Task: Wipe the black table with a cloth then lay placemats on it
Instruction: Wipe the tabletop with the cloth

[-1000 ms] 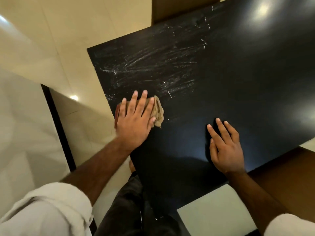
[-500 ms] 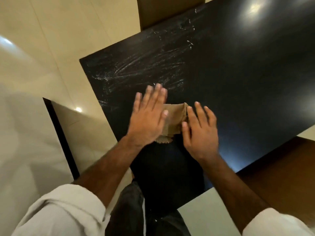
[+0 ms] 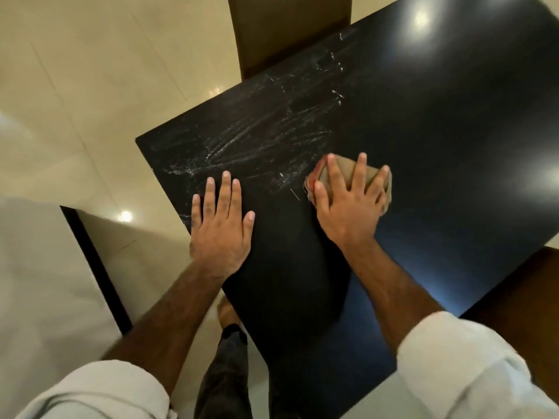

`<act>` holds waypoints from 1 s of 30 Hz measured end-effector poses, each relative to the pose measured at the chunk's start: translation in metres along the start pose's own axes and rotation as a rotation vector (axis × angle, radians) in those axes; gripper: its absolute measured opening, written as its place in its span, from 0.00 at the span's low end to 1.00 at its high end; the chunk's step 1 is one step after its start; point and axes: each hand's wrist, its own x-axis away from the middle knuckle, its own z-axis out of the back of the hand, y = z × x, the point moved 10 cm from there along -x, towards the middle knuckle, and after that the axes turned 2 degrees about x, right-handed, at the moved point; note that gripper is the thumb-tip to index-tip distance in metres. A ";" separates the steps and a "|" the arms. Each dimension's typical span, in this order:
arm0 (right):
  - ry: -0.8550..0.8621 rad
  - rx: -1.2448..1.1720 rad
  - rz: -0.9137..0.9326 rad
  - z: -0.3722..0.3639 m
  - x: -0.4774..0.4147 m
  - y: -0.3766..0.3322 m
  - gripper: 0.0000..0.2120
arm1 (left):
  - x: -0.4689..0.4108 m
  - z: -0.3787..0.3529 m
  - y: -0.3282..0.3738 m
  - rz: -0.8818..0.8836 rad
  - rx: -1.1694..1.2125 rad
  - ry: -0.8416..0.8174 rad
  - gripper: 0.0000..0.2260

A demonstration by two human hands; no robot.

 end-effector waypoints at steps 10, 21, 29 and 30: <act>-0.105 0.026 0.120 -0.015 0.068 -0.045 0.32 | 0.000 -0.004 -0.002 -0.060 0.005 -0.029 0.34; 0.072 0.000 -0.151 -0.007 -0.104 -0.055 0.31 | -0.004 -0.010 -0.002 -0.089 -0.002 -0.082 0.34; -0.120 0.012 -0.041 -0.013 0.036 -0.050 0.33 | -0.095 0.023 -0.007 -0.231 -0.071 -0.133 0.33; -0.113 0.019 -0.103 -0.012 0.039 -0.034 0.32 | -0.112 0.027 -0.004 -0.257 -0.078 -0.154 0.34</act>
